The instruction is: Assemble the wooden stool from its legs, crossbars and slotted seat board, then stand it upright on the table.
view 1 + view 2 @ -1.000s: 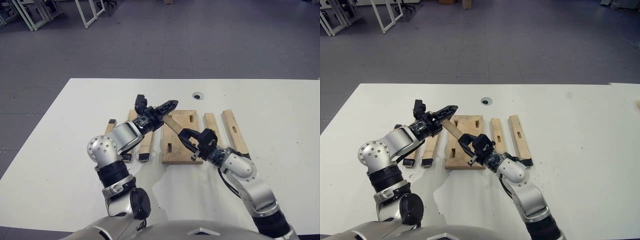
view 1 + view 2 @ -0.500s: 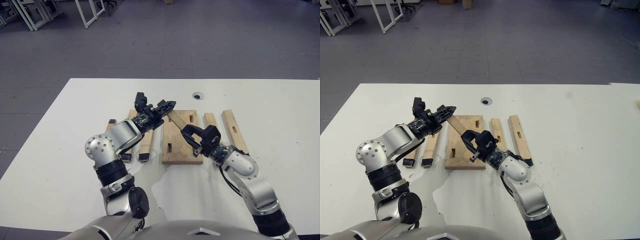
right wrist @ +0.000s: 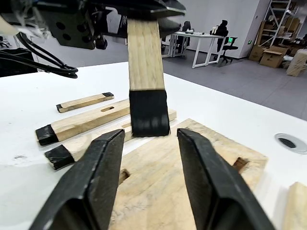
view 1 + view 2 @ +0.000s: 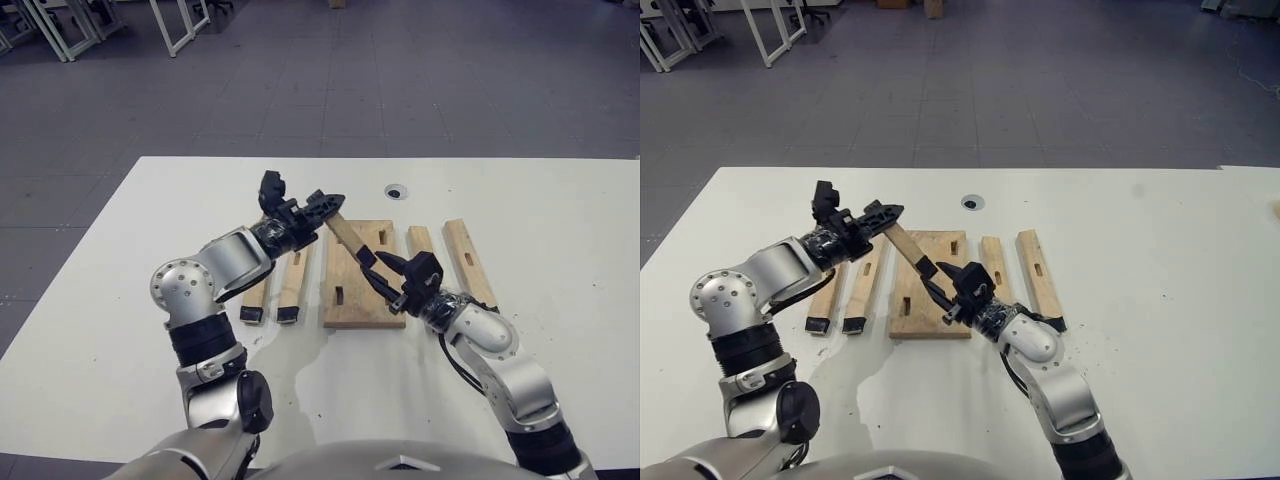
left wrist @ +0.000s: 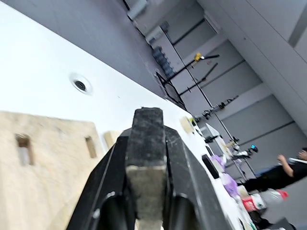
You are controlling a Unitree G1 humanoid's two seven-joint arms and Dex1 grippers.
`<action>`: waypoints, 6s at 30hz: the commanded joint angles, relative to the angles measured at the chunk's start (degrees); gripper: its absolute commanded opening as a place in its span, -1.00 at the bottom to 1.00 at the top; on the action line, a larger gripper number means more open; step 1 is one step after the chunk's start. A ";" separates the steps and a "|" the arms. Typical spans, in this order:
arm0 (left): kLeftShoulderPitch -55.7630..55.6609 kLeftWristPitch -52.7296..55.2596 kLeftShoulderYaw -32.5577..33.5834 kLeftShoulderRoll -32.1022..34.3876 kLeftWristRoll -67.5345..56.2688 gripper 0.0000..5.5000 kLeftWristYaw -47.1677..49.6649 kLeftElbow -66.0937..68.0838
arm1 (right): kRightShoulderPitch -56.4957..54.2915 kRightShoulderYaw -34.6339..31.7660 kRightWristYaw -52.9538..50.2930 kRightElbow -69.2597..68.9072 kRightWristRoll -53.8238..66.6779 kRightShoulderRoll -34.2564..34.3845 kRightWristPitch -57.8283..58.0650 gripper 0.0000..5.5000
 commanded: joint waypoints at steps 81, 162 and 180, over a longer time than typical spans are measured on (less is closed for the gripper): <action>29.66 -42.31 -21.67 5.64 51.56 -0.84 0.93 4.14 | 11.95 -4.50 -17.75 -8.81 -11.50 4.17 6.29 0.63; 11.55 -28.36 -13.74 4.87 49.23 -0.04 1.07 -6.70 | 11.72 -4.53 -18.49 -7.60 -11.80 5.98 6.73 0.63; 37.83 -7.26 -17.95 4.49 42.30 0.67 4.33 -50.34 | 15.24 -5.27 -19.33 -9.16 -11.69 5.98 6.18 0.63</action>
